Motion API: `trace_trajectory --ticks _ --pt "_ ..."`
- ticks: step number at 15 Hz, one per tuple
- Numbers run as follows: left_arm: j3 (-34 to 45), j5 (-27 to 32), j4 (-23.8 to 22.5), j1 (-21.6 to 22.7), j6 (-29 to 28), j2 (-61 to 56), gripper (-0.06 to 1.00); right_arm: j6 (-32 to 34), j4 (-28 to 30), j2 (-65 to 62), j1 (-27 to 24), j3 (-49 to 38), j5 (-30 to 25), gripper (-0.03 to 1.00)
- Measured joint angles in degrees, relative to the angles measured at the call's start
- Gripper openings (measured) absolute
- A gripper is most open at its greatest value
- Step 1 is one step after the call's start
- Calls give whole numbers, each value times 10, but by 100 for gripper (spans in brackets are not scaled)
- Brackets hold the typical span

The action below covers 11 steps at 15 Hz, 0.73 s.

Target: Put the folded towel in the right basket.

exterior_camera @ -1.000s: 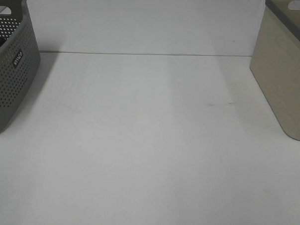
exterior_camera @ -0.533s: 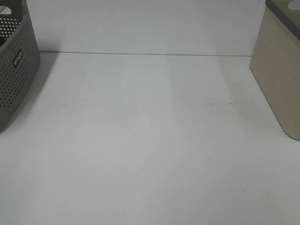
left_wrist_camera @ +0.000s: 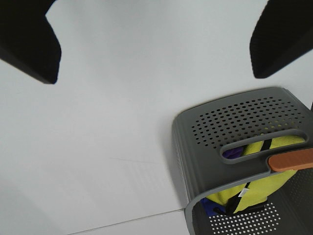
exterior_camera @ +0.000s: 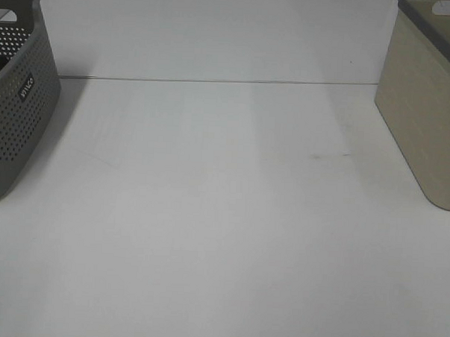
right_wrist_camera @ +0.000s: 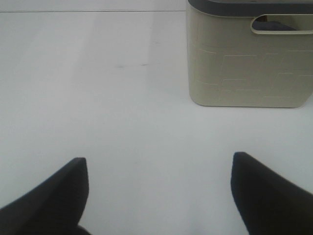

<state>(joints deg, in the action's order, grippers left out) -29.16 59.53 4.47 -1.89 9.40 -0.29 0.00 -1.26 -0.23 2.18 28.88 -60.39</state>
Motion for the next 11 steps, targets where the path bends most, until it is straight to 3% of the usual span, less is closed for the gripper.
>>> trace_trajectory --ticks 11 --pt "0 0 0 0 0 0 99 0 0 0 0 0 0 75"
